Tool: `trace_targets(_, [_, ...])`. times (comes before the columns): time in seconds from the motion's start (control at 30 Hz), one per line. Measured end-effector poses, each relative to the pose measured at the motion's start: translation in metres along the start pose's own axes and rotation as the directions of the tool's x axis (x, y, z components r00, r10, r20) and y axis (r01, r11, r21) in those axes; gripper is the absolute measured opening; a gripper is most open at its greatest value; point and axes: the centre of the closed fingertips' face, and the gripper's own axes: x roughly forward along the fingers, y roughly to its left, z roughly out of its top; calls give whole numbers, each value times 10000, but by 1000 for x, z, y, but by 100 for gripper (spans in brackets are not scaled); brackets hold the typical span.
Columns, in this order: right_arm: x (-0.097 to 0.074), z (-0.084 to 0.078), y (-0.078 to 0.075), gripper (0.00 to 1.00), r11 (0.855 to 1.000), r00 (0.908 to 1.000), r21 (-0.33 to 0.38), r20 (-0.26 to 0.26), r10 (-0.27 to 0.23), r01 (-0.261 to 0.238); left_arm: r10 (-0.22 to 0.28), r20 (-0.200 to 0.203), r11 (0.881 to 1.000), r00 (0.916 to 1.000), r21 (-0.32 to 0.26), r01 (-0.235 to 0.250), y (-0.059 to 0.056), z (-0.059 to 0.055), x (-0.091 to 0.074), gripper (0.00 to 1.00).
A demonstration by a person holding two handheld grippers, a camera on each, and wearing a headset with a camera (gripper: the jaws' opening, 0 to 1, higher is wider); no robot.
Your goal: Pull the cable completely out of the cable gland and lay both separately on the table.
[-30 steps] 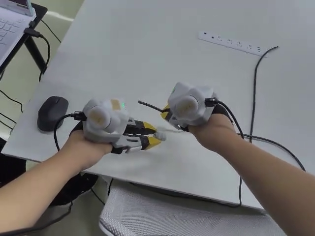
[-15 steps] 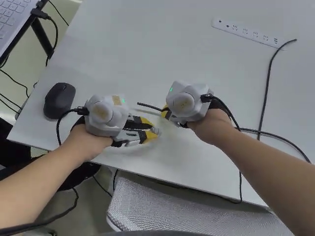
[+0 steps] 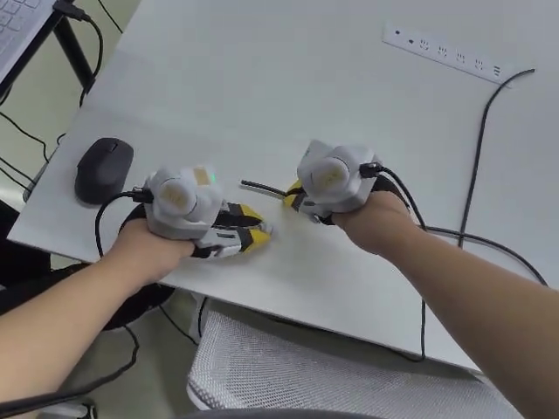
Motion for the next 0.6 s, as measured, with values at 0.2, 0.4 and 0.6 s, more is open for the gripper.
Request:
trace_targets(0.2, [0, 0, 0, 1, 9999, 10000, 94, 40, 53, -54, 41, -199, 9997, 9998, 230, -37, 1, -5, 0, 15])
trace_targets(0.4, [0, 0, -1, 1, 9994, 9997, 298, 165, 161, -166, 137, -251, 9994, 9996, 307, -130, 2, -6, 1, 16])
trace_targets(0.6, [0, 0, 0, 1, 9995, 9997, 263, 173, 186, -190, 116, -332, 9995, 9994, 286, -107, 1, -6, 3, 16])
